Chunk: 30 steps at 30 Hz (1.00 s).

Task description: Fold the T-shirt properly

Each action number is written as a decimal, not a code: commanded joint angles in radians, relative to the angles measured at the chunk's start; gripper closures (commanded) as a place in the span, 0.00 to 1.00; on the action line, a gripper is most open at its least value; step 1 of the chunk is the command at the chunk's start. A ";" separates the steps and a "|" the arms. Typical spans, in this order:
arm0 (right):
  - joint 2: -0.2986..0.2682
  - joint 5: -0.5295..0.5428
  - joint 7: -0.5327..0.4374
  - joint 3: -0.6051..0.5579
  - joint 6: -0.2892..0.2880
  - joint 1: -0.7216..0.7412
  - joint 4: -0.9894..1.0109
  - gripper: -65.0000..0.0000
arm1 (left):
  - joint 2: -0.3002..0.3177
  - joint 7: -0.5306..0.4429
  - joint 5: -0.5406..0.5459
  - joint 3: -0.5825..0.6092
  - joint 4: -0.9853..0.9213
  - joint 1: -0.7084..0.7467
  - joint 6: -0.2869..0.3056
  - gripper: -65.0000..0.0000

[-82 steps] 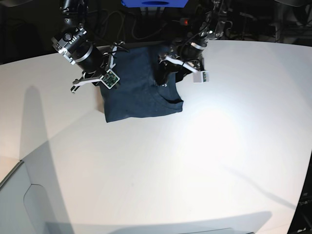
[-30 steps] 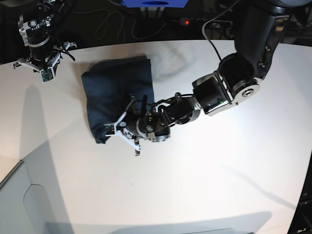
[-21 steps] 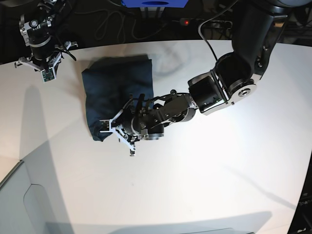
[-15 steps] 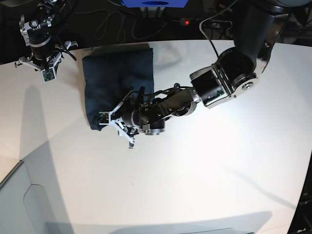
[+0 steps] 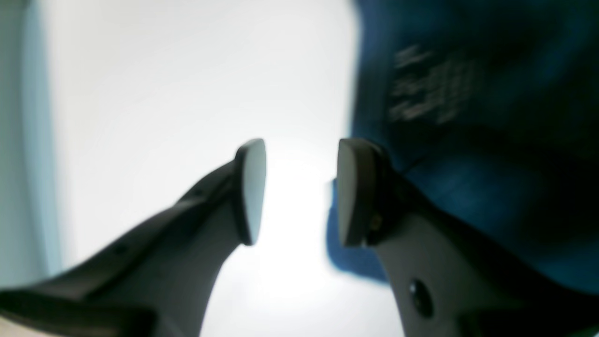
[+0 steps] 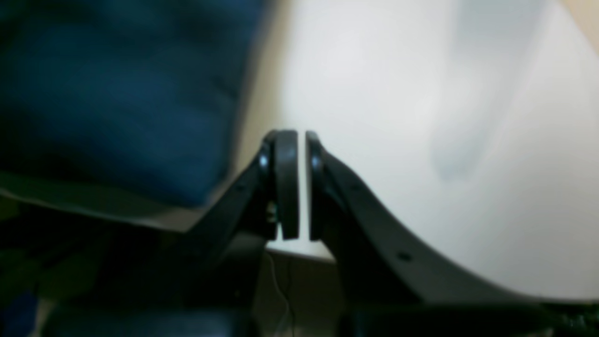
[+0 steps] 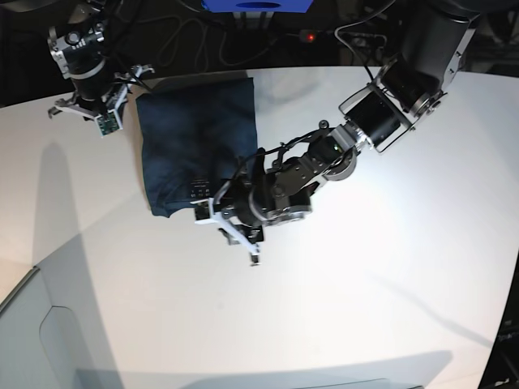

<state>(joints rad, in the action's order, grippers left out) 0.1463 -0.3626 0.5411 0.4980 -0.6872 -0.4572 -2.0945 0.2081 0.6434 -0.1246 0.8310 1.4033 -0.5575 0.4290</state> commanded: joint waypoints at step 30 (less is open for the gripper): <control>-0.004 0.012 -0.057 -0.193 -0.011 -0.059 -0.002 1.00 | 0.119 -0.017 0.085 -1.119 0.301 0.663 -0.002 0.63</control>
<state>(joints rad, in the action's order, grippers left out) 0.1383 -0.3634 0.5026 0.3046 -0.6872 -0.5091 -2.0808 0.3134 0.6426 -0.0410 -0.2794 1.6829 0.1150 0.4347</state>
